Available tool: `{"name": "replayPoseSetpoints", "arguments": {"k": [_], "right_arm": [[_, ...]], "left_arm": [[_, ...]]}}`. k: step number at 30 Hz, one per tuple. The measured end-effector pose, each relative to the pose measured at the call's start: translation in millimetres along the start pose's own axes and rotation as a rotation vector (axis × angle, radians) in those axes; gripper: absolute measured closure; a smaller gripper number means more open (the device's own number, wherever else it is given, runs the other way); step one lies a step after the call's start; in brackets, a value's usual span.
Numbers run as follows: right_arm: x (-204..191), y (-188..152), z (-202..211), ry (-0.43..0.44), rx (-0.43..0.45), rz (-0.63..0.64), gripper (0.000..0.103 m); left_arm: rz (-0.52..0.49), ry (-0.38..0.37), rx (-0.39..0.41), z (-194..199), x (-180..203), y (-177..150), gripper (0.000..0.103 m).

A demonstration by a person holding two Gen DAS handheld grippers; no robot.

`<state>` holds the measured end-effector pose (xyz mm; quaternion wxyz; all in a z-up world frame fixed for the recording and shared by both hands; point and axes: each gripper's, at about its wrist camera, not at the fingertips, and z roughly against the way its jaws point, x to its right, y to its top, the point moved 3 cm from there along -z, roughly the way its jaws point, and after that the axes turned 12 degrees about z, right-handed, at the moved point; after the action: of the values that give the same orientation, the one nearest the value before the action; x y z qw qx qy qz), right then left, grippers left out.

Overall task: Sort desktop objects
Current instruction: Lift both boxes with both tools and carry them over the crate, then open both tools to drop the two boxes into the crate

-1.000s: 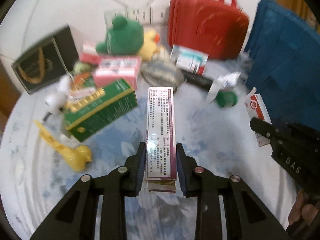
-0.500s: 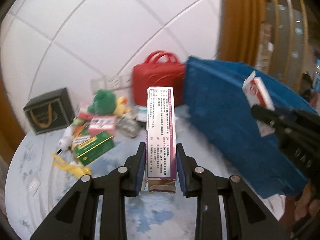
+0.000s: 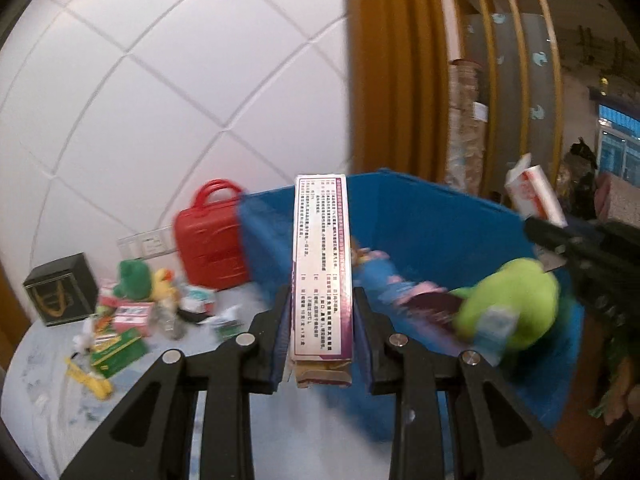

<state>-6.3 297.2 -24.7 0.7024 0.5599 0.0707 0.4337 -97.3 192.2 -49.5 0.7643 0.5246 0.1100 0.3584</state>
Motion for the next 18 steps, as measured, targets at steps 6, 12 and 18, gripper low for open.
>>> {"name": "replayPoseSetpoints", "arguments": {"k": [6, 12, 18], "right_arm": [[58.9, -27.0, -28.0, 0.095, -0.032, 0.059, 0.086], [84.8, -47.5, -49.0, 0.161, -0.065, 0.055, 0.086], [97.8, -57.0, -65.3, 0.201, -0.105, 0.039, 0.086]], "left_arm": [[-0.033, 0.044, -0.061, -28.5, 88.8, -6.7, 0.075], [-0.061, 0.097, -0.128, -41.9, 126.8, -13.6, 0.075], [-0.056, 0.143, -0.148, -48.7, 132.6, -16.2, 0.075]]}}
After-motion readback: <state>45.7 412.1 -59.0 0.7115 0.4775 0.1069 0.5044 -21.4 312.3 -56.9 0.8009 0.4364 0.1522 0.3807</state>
